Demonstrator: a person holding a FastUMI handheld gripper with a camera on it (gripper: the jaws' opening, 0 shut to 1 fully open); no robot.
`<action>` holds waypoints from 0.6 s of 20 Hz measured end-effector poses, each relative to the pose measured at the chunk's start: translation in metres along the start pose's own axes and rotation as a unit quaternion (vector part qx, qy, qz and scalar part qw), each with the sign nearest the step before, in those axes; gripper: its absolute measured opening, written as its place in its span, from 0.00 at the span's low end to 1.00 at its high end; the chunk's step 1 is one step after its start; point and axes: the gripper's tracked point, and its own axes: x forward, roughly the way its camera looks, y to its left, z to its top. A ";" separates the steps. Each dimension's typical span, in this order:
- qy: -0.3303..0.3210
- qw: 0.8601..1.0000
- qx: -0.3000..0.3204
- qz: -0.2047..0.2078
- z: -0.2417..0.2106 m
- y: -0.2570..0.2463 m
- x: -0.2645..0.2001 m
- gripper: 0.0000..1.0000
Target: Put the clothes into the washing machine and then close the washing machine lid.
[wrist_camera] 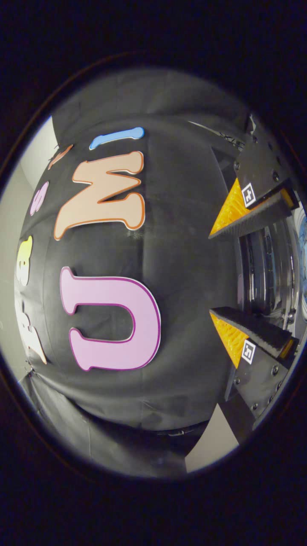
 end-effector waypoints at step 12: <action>-0.009 1.000 0.009 -0.008 -0.004 -0.005 -0.039 0.96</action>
